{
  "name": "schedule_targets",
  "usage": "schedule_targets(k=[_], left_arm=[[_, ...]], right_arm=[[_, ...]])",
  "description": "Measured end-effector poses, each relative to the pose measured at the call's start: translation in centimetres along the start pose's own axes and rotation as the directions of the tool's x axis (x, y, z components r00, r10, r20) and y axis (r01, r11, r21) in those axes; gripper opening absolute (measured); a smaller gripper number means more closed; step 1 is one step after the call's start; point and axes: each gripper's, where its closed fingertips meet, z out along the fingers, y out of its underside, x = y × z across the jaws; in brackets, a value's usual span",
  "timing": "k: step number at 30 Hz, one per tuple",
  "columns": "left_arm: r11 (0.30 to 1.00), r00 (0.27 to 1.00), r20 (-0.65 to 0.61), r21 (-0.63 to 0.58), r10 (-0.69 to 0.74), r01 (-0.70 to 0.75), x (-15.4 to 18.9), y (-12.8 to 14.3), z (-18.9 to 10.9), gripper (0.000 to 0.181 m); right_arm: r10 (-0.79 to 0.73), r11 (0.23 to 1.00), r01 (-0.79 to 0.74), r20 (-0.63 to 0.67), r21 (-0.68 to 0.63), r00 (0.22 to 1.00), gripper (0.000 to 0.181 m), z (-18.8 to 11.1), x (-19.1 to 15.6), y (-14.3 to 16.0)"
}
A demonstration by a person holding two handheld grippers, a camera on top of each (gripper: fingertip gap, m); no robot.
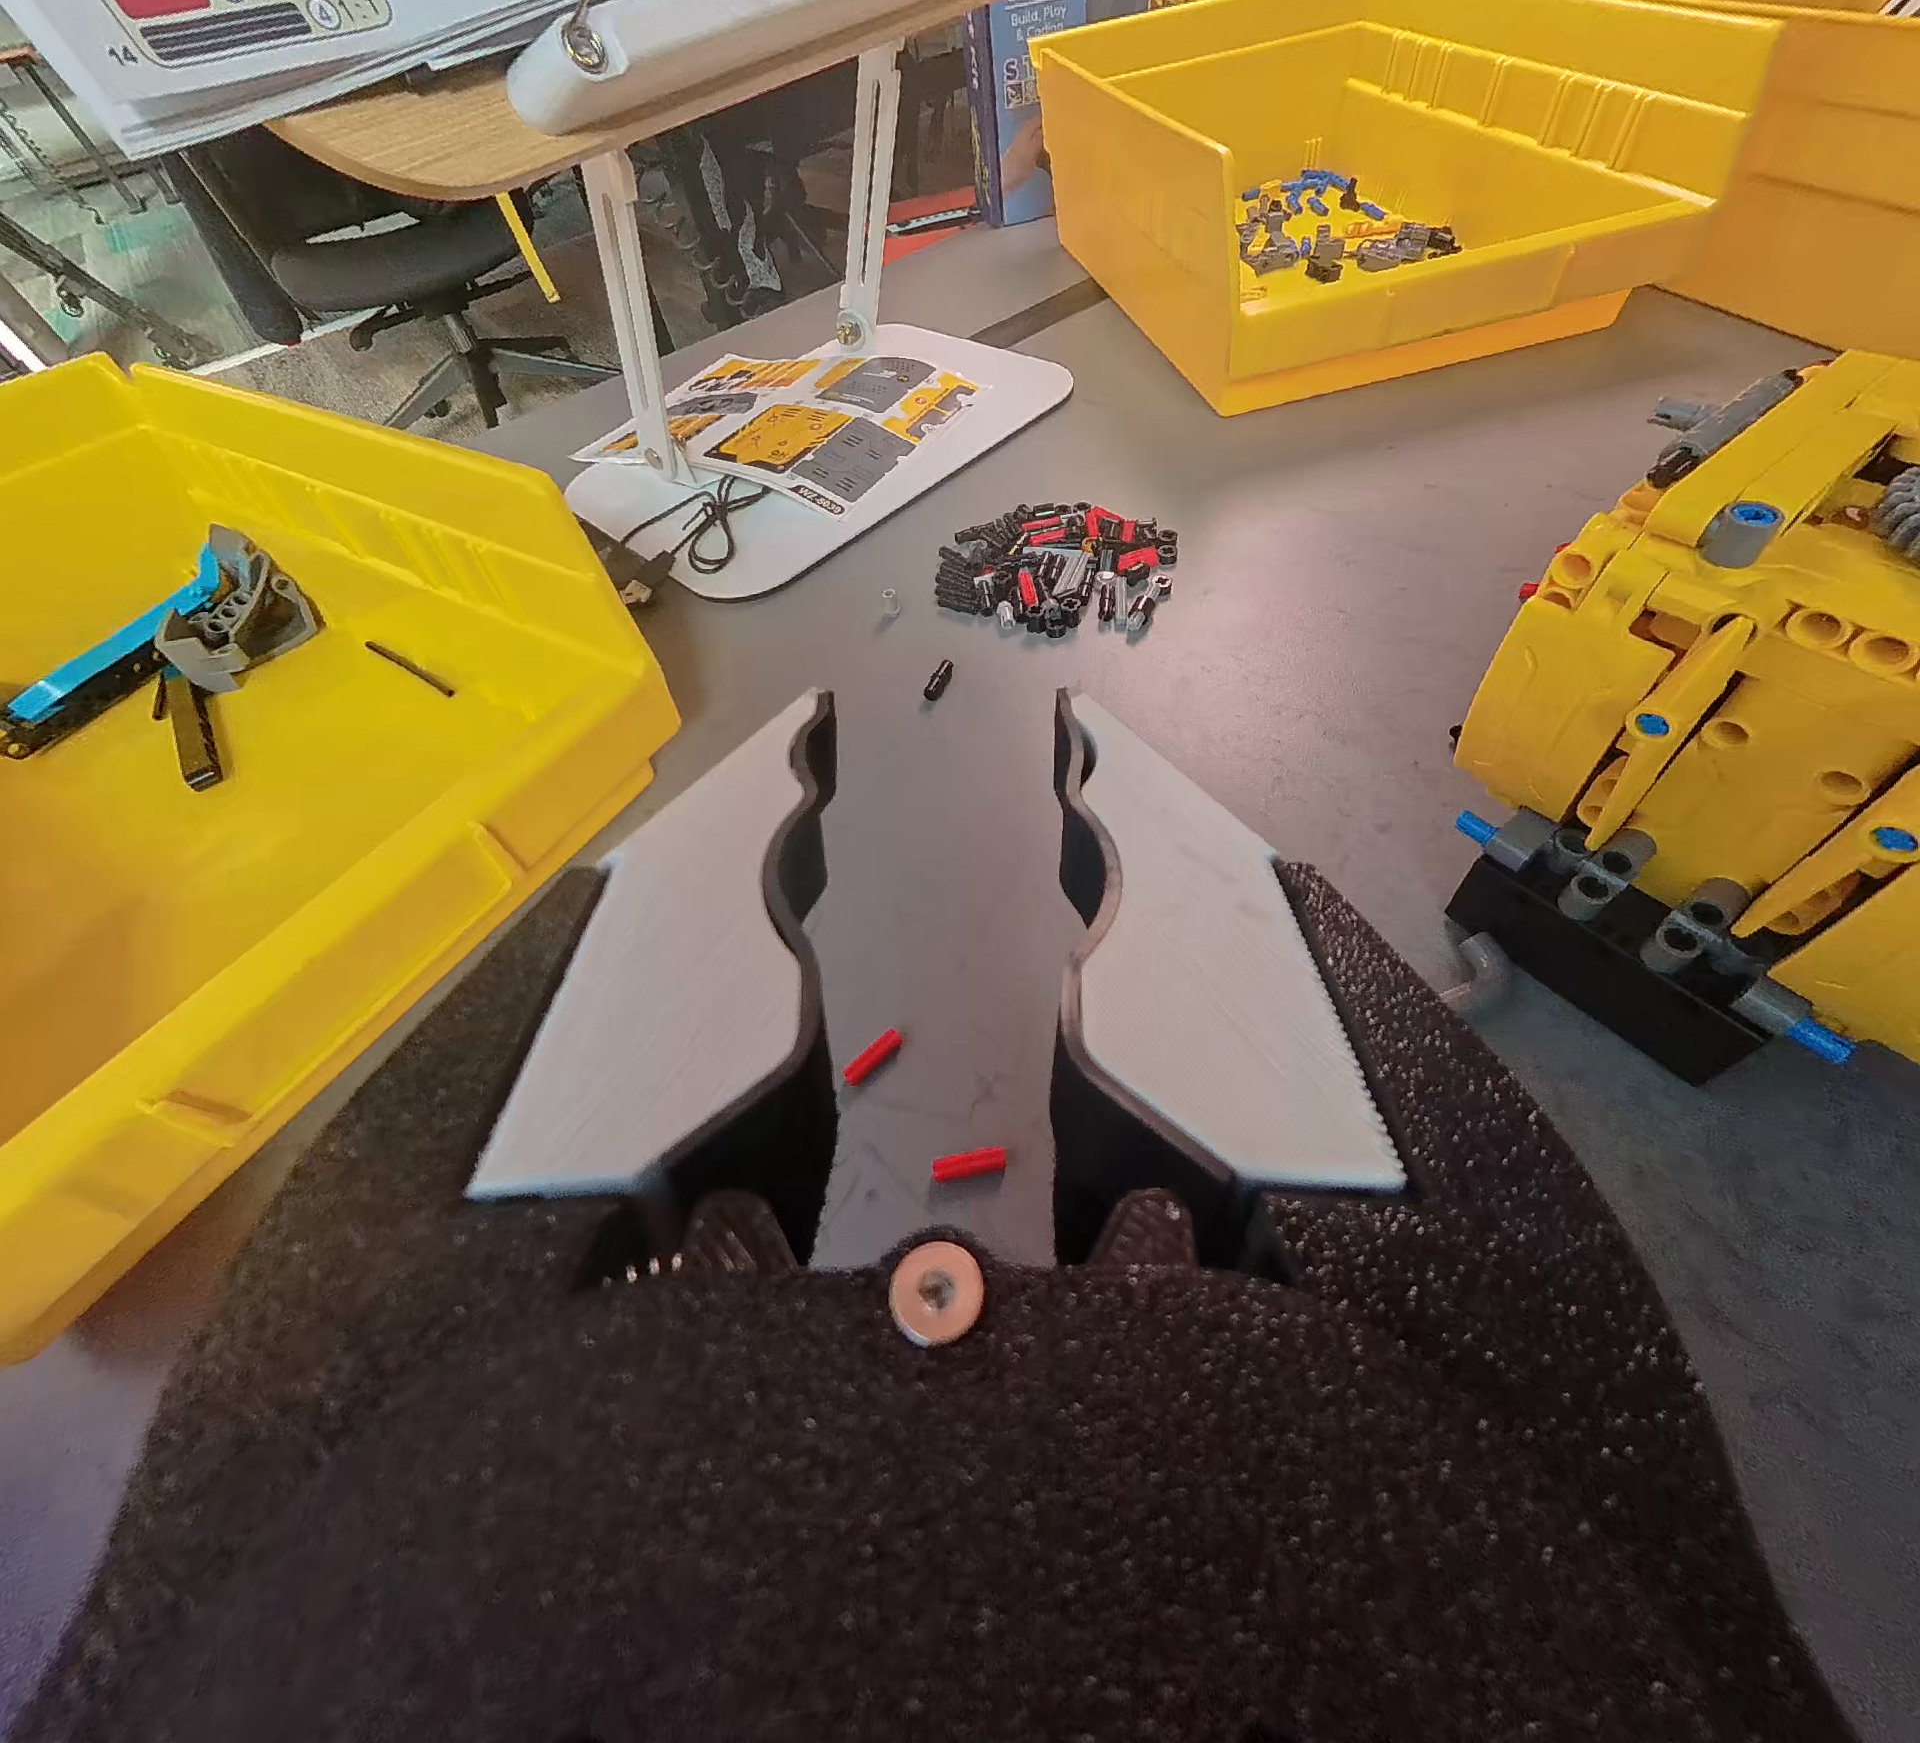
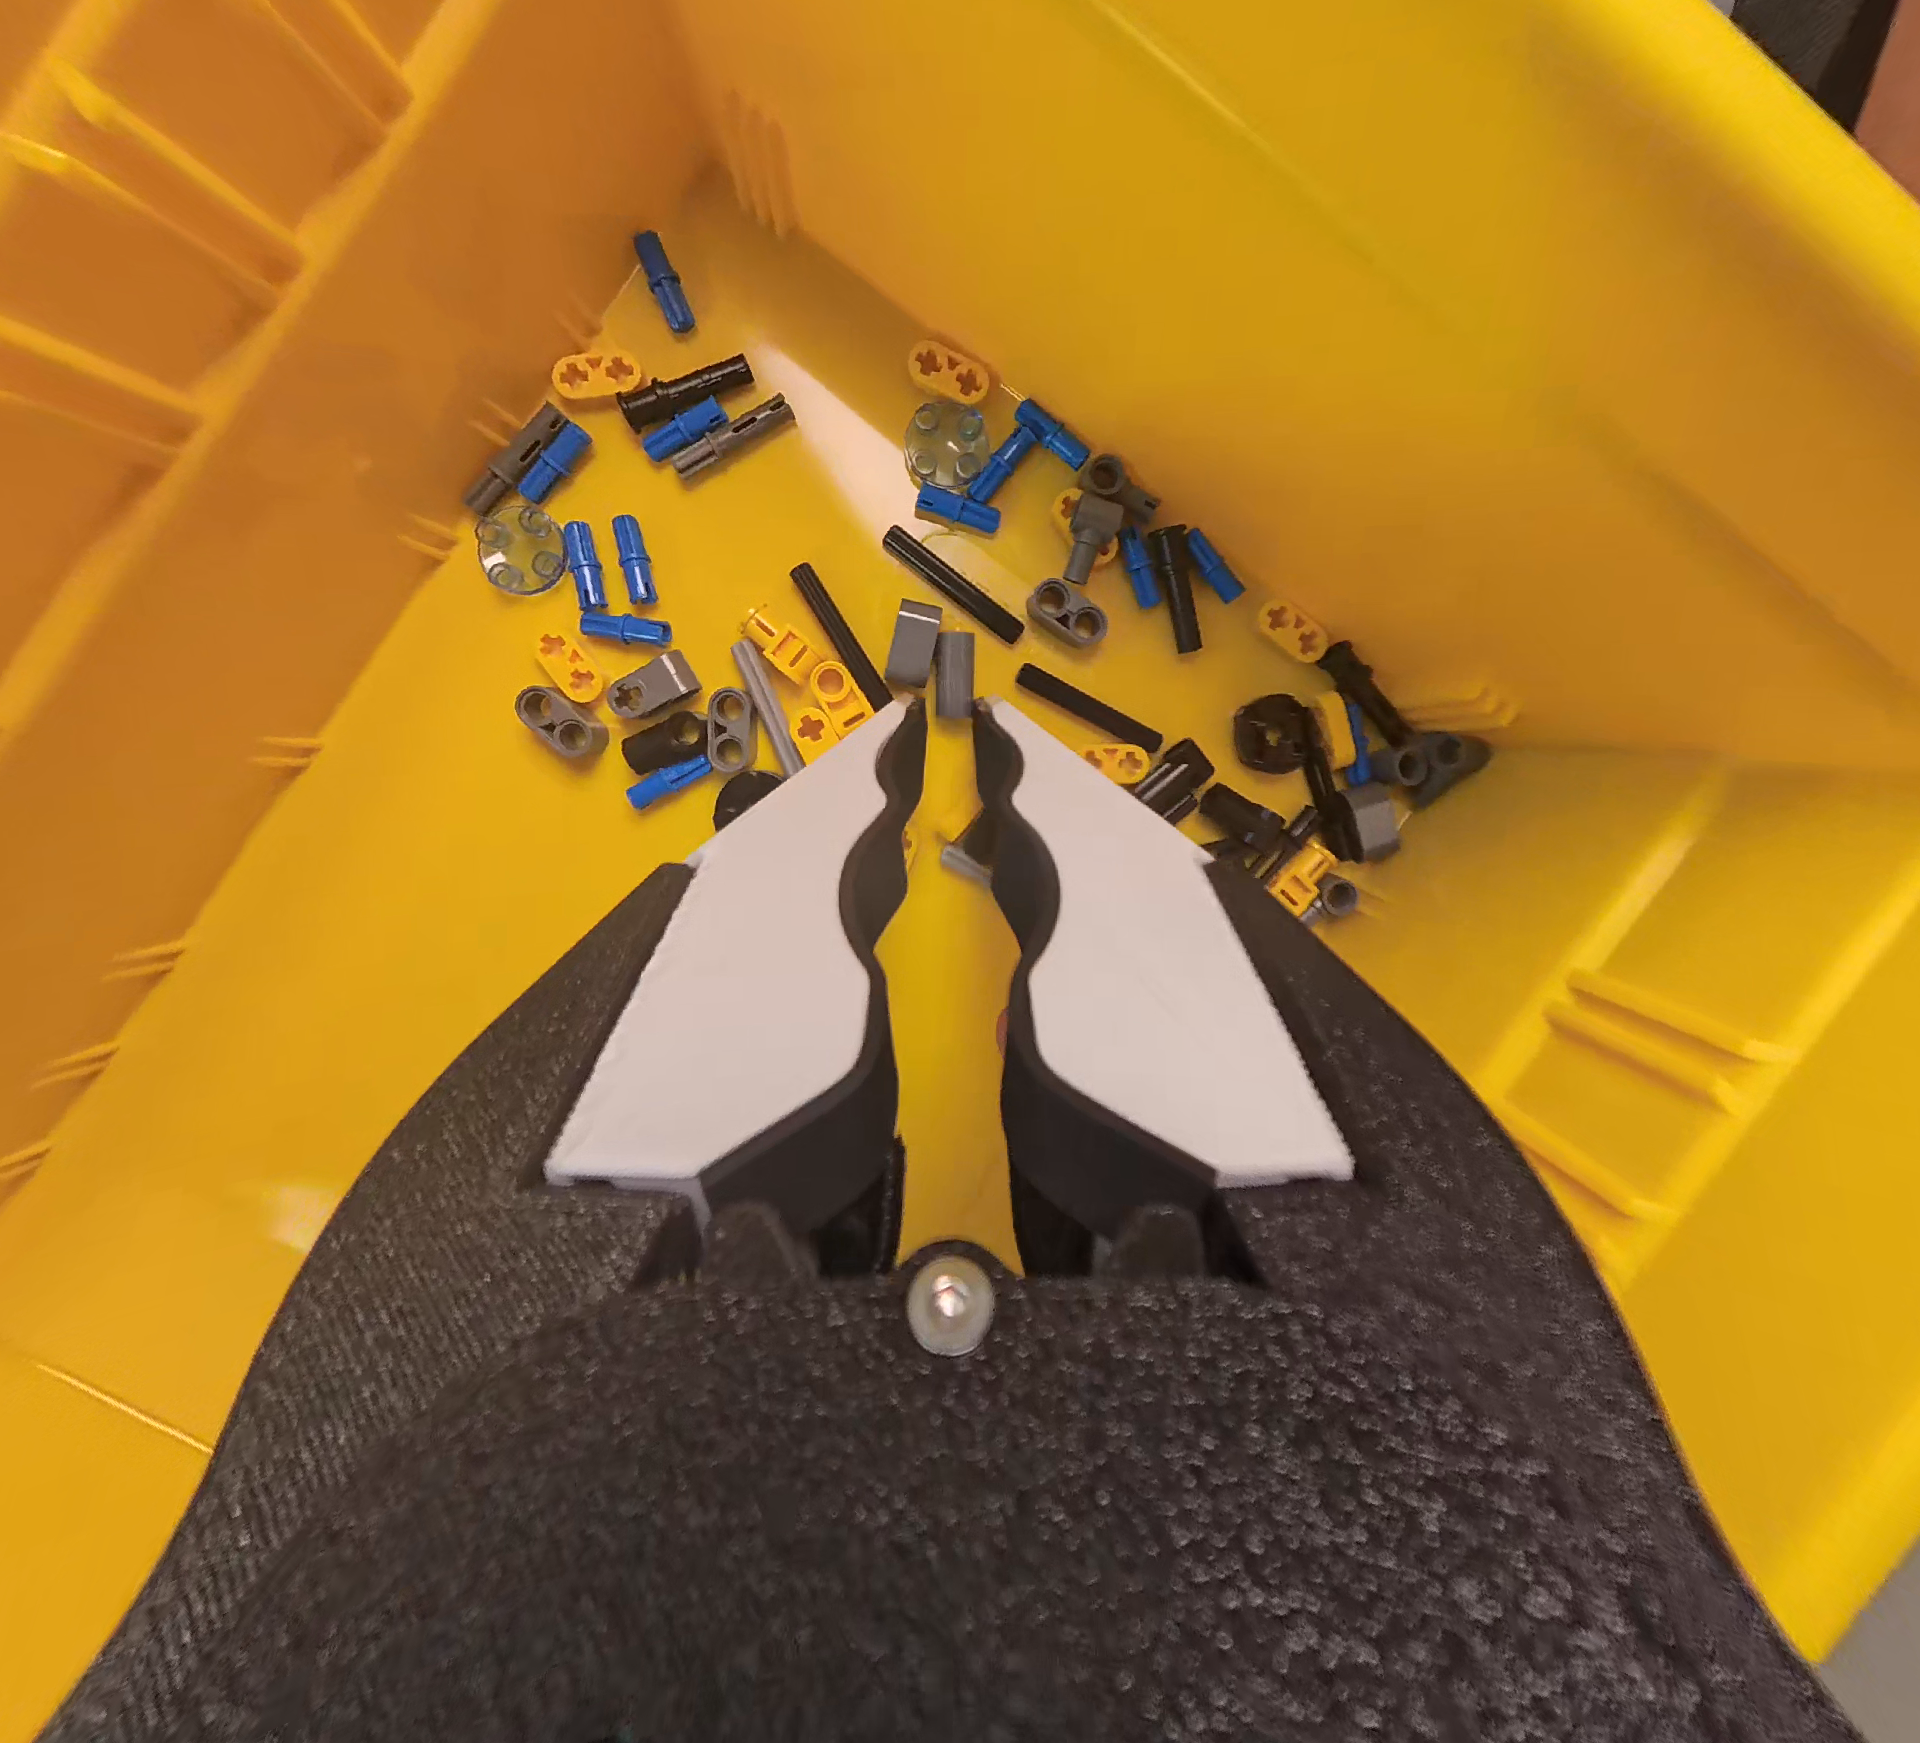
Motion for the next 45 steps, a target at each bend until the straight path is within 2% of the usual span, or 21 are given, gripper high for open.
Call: schedule_targets(k=[6, 8, 10, 12, 14, 16, 18, 20, 22, 26, 27, 29, 31, 32, 34, 35, 38, 41, 42, 43, 45], left_arm=[[1.000, 1.000, -0.004, 0.003, 0.011, -0.010, 0.2, -0.2, 0.0, 0.041], [1.000, 1.000, 0.000, 0.011, 0.013, -0.013, 0.2, -0.4, -0.2, 0.041], [1.000, 1.000, 0.004, 0.021, 0.014, -0.014, 0.1, -0.7, -0.4, 0.040], [1.000, 1.000, 0.003, 0.026, 0.013, -0.014, 0.2, -0.9, -0.4, 0.040], [0.999, 1.000, -0.002, 0.030, 0.020, -0.020, 0.4, -1.0, -0.5, 0.040], [0.999, 0.999, -0.007, 0.035, 0.032, -0.031, 0.7, -1.3, -0.6, 0.040], [0.998, 0.999, -0.011, 0.042, 0.042, -0.042, 0.9, -1.5, -0.7, 0.040], [0.998, 0.999, -0.019, 0.049, 0.051, -0.050, 1.2, -1.8, -0.8, 0.039], [0.997, 0.998, -0.027, 0.056, 0.061, -0.059, 1.5, -2.0, -1.0, 0.039], [0.993, 0.992, -0.090, 0.085, 0.090, -0.082, 3.0, -2.7, -1.3, 0.040], [0.992, 0.985, -0.144, 0.100, 0.096, -0.082, 4.0, -2.9, -1.5, 0.041], [0.991, 0.933, -0.349, 0.127, 0.090, -0.048, 7.4, -3.4, -2.4, 0.047], [0.994, 0.839, -0.542, 0.111, 0.056, 0.005, 10.8, -3.5, -3.6, 0.068], [0.996, 0.806, -0.590, 0.088, 0.051, 0.001, 11.9, -3.2, -3.8, 0.078], [0.997, 0.772, -0.631, 0.060, 0.071, -0.043, 13.3, -2.4, -4.0, 0.091], [0.997, 0.762, -0.643, 0.047, 0.076, -0.060, 13.9, -2.0, -3.9, 0.095], [0.993, 0.764, -0.639, -0.006, 0.087, -0.119, 14.6, -0.7, -3.3, 0.104], [0.980, 0.784, -0.613, -0.078, 0.097, -0.183, 15.0, 0.8, -2.0, 0.102], [0.972, 0.793, -0.600, -0.100, 0.110, -0.211, 15.1, 1.3, -1.5, 0.095], [0.967, 0.804, -0.581, -0.108, 0.129, -0.233, 15.1, 1.5, -1.0, 0.095], [0.963, 0.825, -0.549, -0.129, 0.130, -0.238, 14.7, 1.4, -0.7, 0.095]], right_arm=[[-0.055, 0.998, 0.055, -0.006, 0.008, 0.998, 0.006, -0.2, 0.1, -0.5], [-0.081, 0.992, 0.086, -0.064, 0.092, 0.995, 0.006, -2.1, 0.2, -2.1], [-0.080, 0.957, 0.105, -0.103, 0.269, 0.991, 0.006, -6.0, -0.8, -5.3], [-0.140, 0.883, 0.172, -0.105, 0.437, 0.985, 0.006, -10.7, -4.2, -8.1], [-0.240, 0.802, 0.242, -0.076, 0.546, 0.968, 0.006, -14.9, -9.5, -9.4], [-0.369, 0.731, 0.309, -0.029, 0.609, 0.929, 0.006, -17.9, -16.0, -9.1], [-0.501, 0.691, 0.369, 0.044, 0.622, 0.864, 0.006, -19.1, -23.0, -7.2], [-0.589, 0.690, 0.449, 0.081, 0.568, 0.804, 0.006, -18.1, -28.2, -4.3], [-0.652, 0.695, 0.505, 0.152, 0.511, 0.743, 0.006, -15.9, -32.3, -0.8], [-0.683, 0.718, 0.572, 0.247, 0.397, 0.687, 0.006, -10.4, -36.2, 4.4], [-0.683, 0.722, 0.575, 0.268, 0.384, 0.679, 0.006, -9.4, -36.9, 5.1], [-0.683, 0.727, 0.585, 0.290, 0.359, 0.671, 0.006, -7.8, -37.7, 6.1], [-0.701, 0.712, 0.624, 0.279, 0.321, 0.656, 0.007, -6.3, -37.8, 6.9], [-0.702, 0.710, 0.614, 0.286, 0.345, 0.652, 0.007, -6.5, -38.1, 6.7], [-0.711, 0.702, 0.631, 0.284, 0.329, 0.643, 0.026, -6.6, -37.8, 6.5], [-0.727, 0.684, 0.633, 0.273, 0.363, 0.629, 0.035, -7.1, -37.8, 5.9], [-0.764, 0.638, 0.575, 0.326, 0.512, 0.557, 0.089, -10.4, -39.5, 4.0], [-0.790, 0.597, 0.547, 0.311, 0.587, 0.529, 0.120, -11.3, -41.1, 1.8], [-0.792, 0.598, 0.550, 0.326, 0.583, 0.516, 0.121, -10.7, -41.8, 1.6], [-0.800, 0.589, 0.551, 0.330, 0.591, 0.501, 0.114, -10.2, -42.6, 1.5], [-0.812, 0.558, 0.559, 0.266, 0.613, 0.519, 0.104, -9.4, -42.6, 0.3]])
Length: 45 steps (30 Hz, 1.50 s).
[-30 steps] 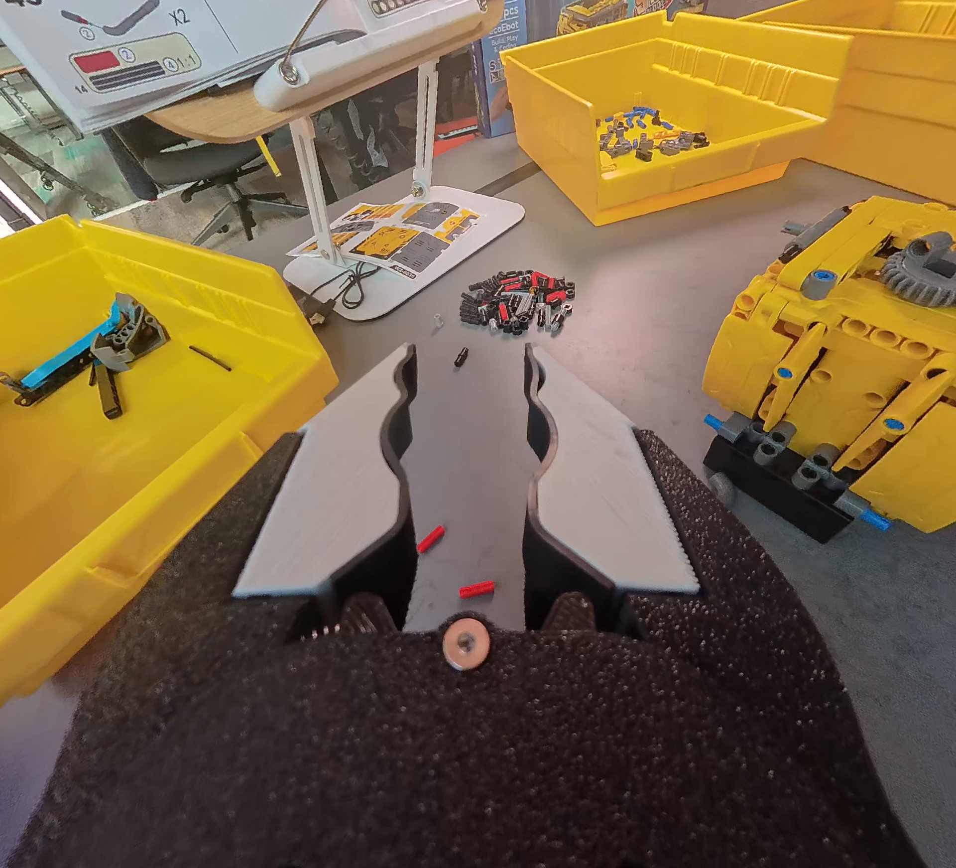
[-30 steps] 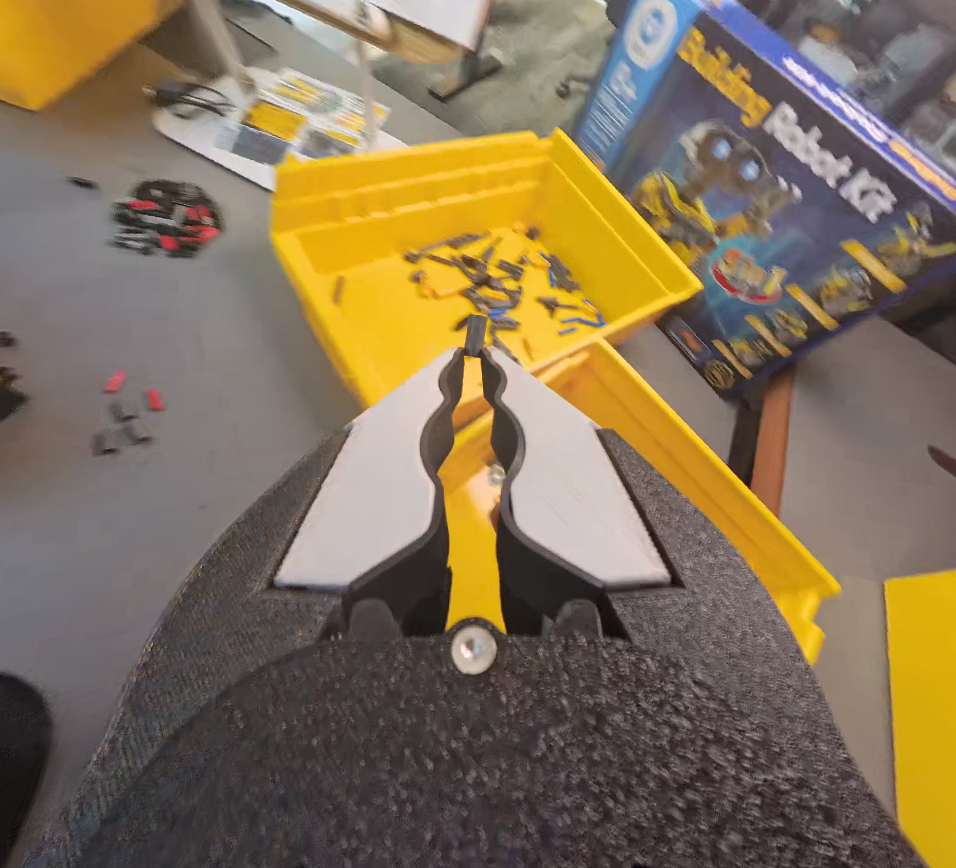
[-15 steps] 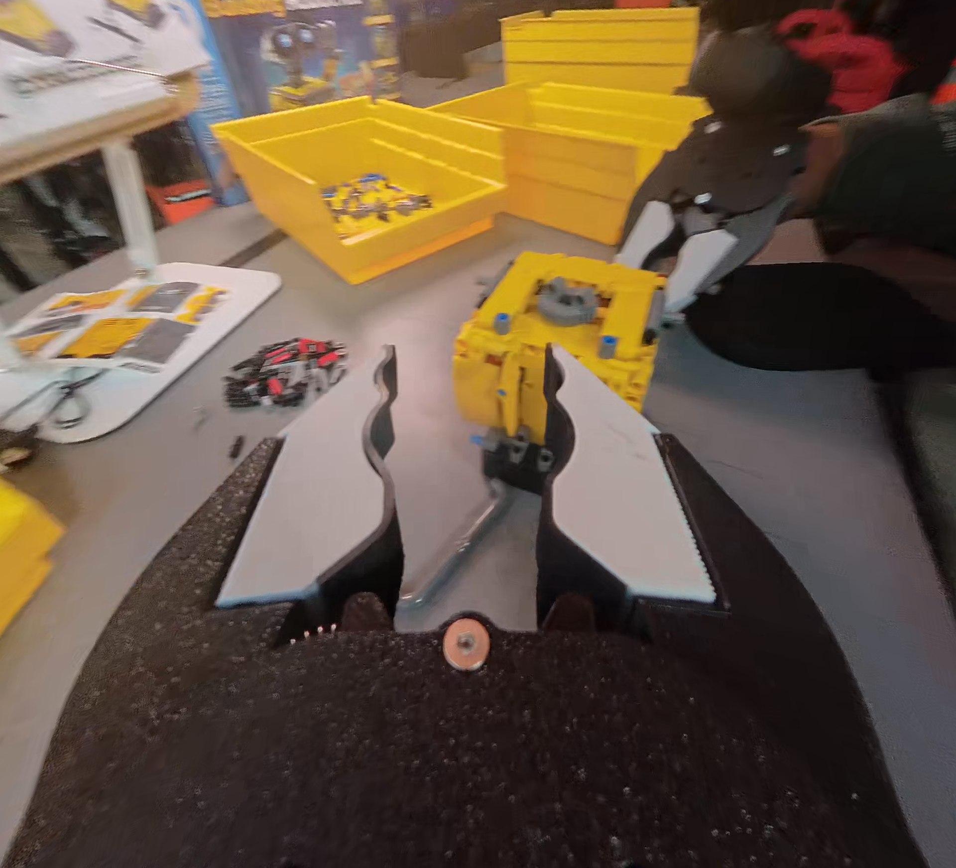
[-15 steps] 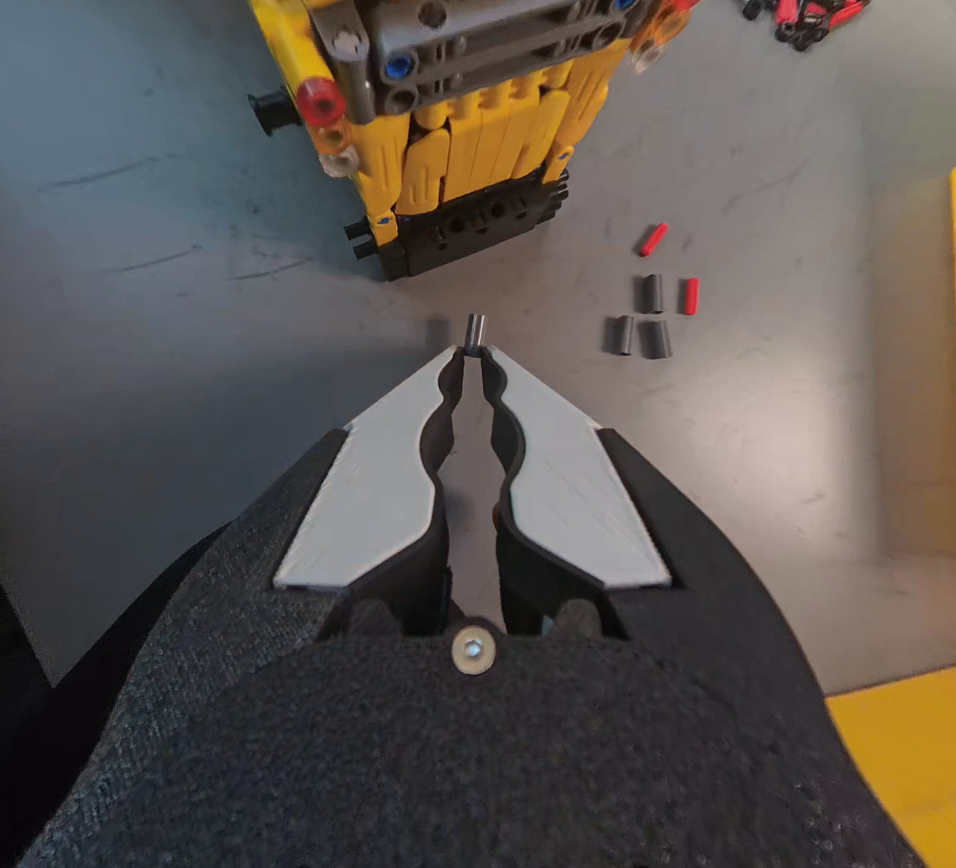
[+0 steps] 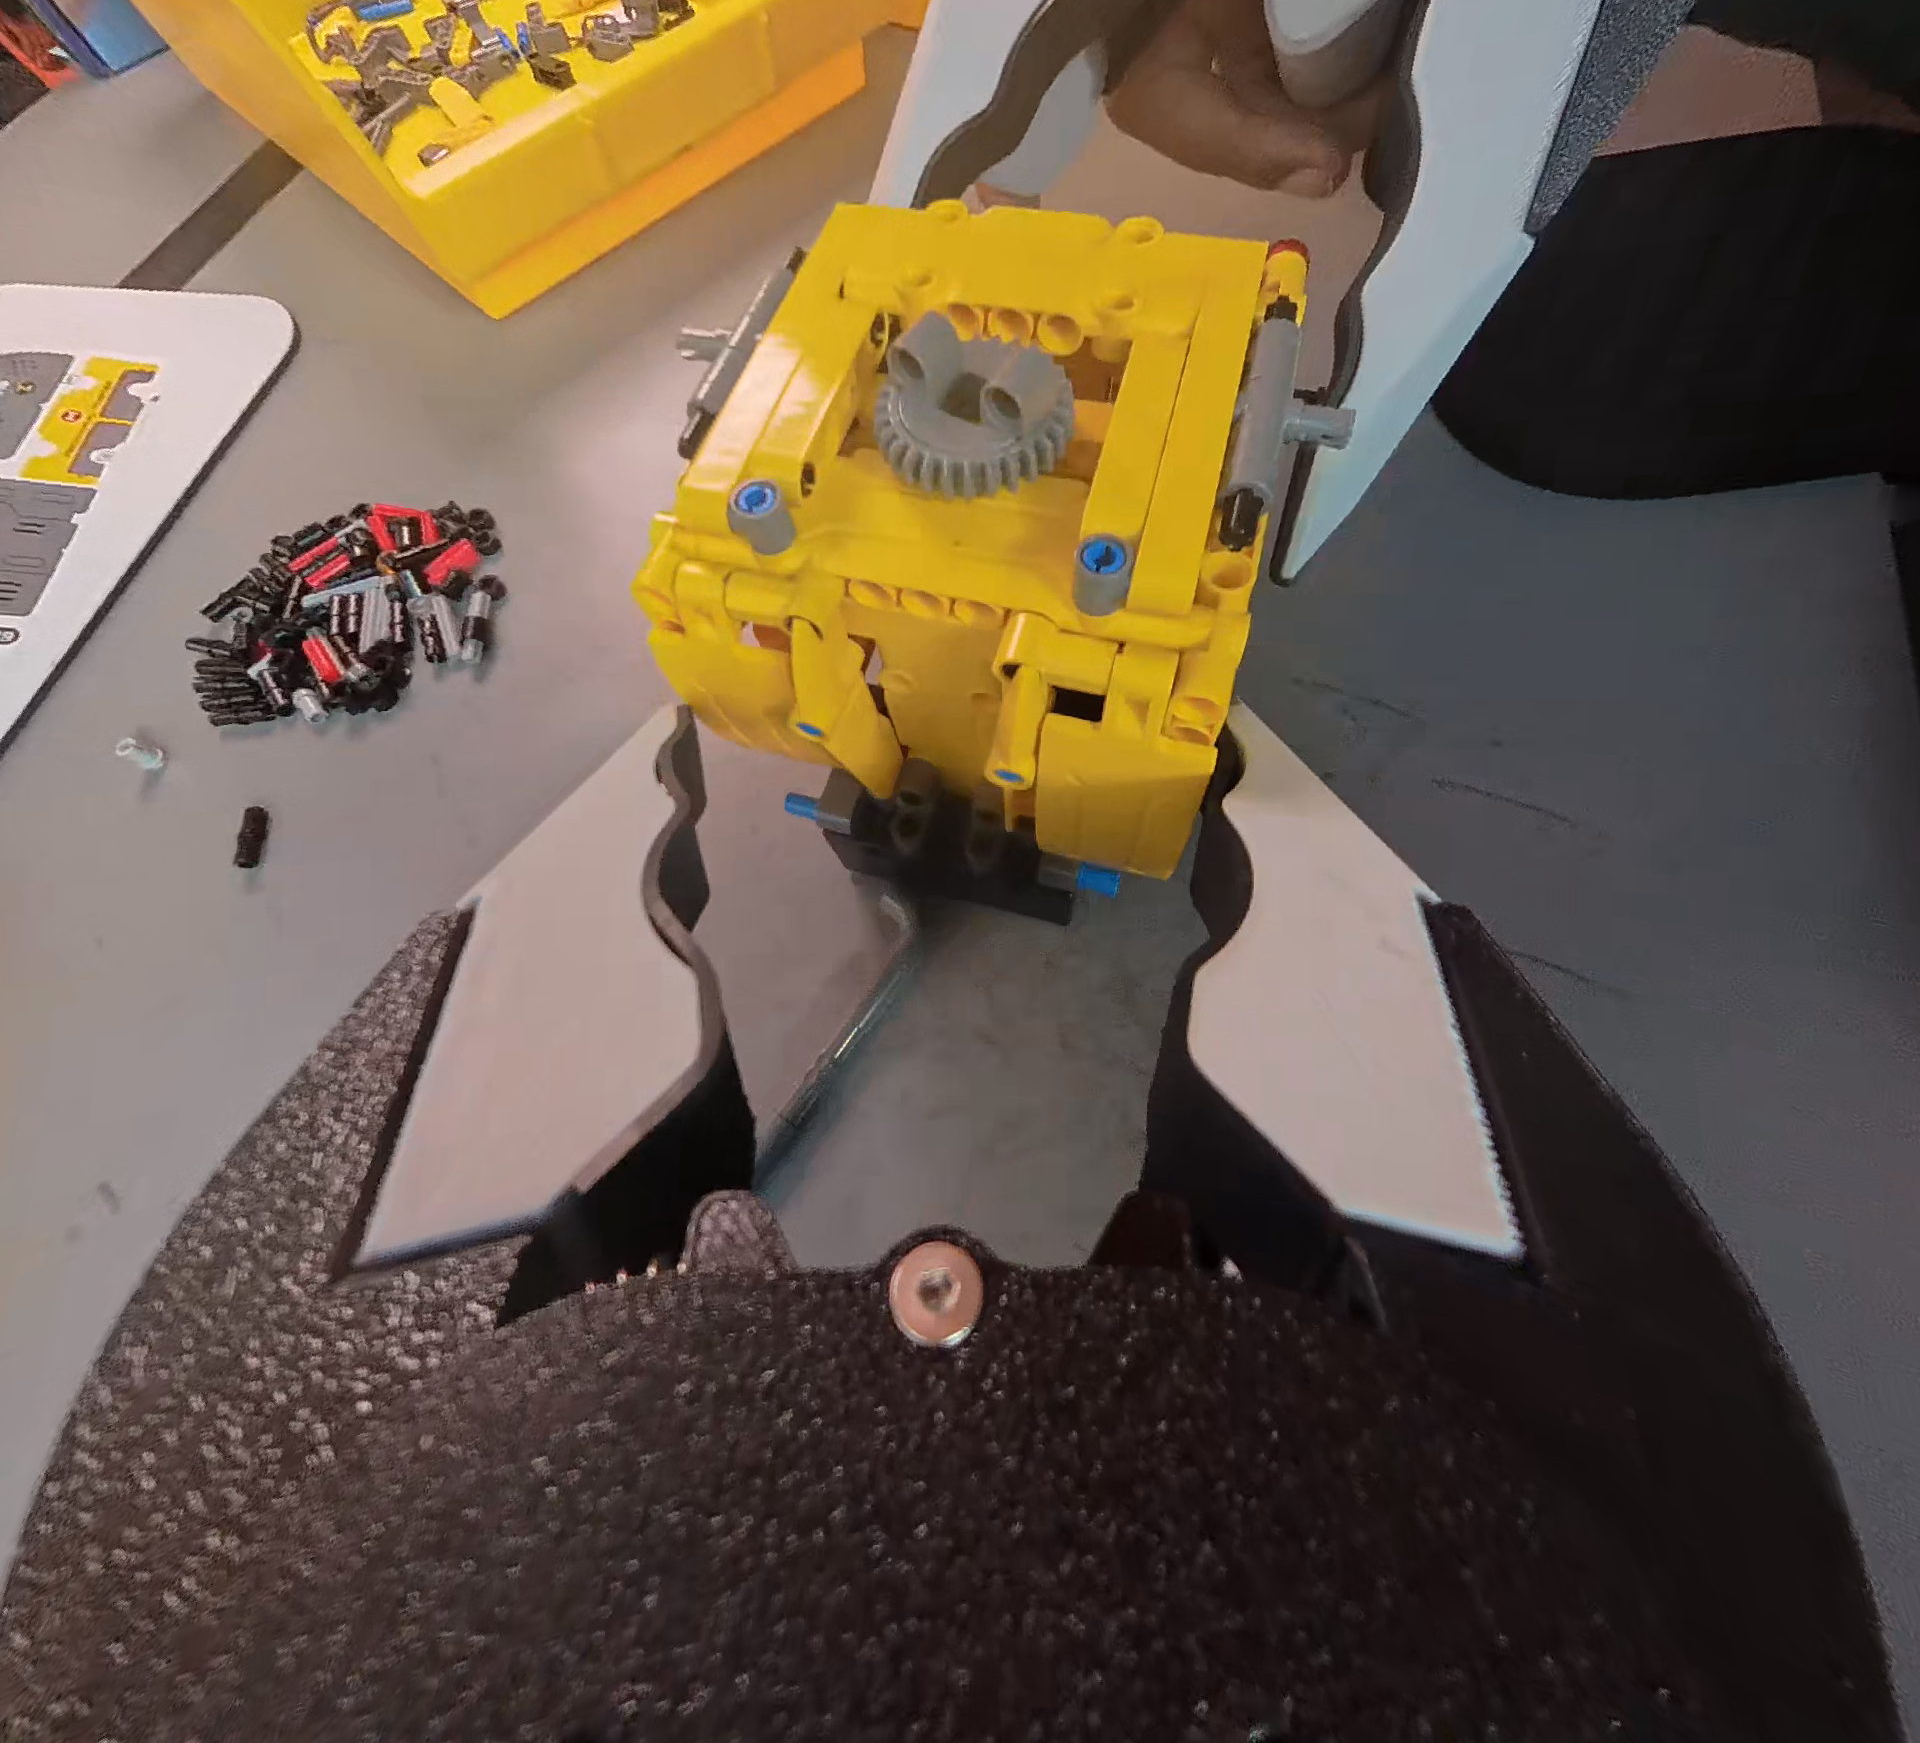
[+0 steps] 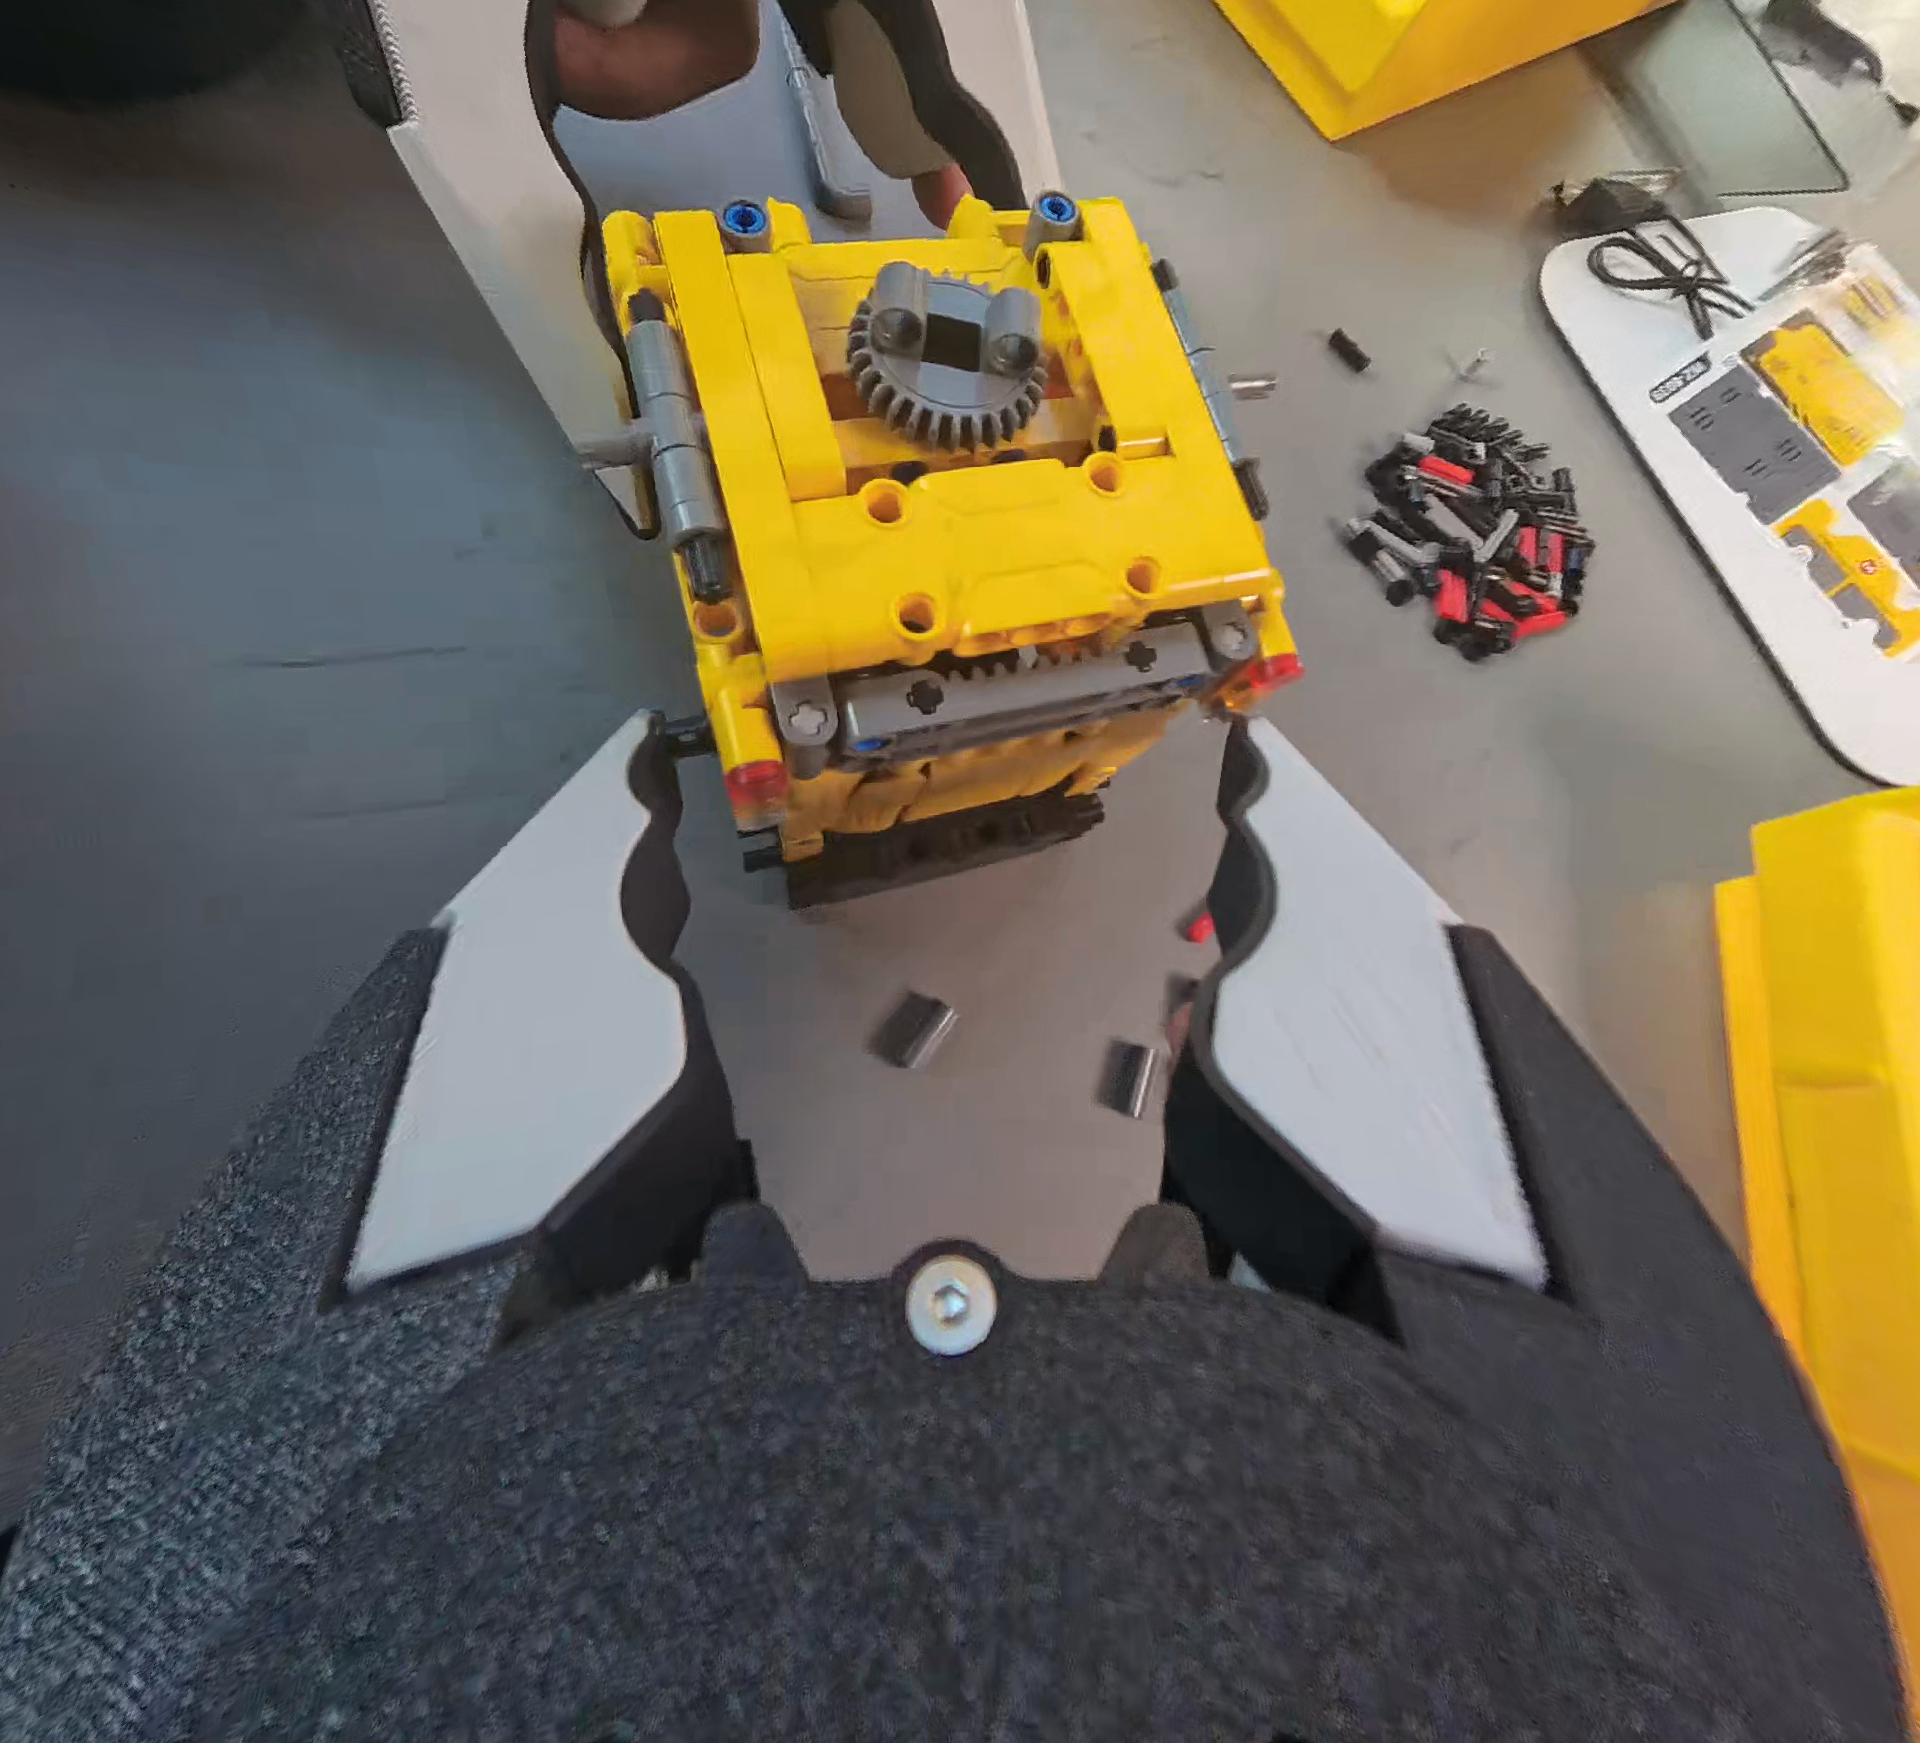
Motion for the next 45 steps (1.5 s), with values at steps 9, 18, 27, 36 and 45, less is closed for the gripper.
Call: schedule_targets(k=[9, 18, 27, 36, 45], left_arm=[[0.997, 0.996, 0.082, 0.068, -0.032, 0.026, -6.4, -2.8, -3.2, 0.094], [0.987, 0.974, 0.162, 0.018, -0.157, 0.157, -11.9, 3.0, -2.8, 0.095], [0.995, 0.962, 0.256, 0.054, -0.096, 0.084, -10.7, 1.3, -6.9, 0.090], [0.973, 0.992, 0.121, 0.220, 0.038, -0.065, -0.6, 0.0, -7.3, 0.044], [0.974, 0.995, 0.039, 0.205, 0.089, -0.095, 2.8, 1.0, -5.2, 0.005]], right_arm=[[-0.059, 0.993, 0.062, -0.032, 0.104, 0.998, 0.089, 0.3, 5.3, -7.0], [0.003, 0.998, 0.000, -0.047, 0.069, 0.999, 0.076, 8.9, 8.5, -5.4], [0.081, 0.992, -0.069, -0.110, 0.107, 0.991, 0.070, 2.7, 8.3, -3.1], [0.061, 0.998, -0.062, -0.068, -0.010, 0.996, 0.030, 0.0, 3.2, 2.5], [-0.010, 0.994, 0.006, -0.033, -0.106, 0.999, 0.015, 3.5, 2.3, 2.5]])
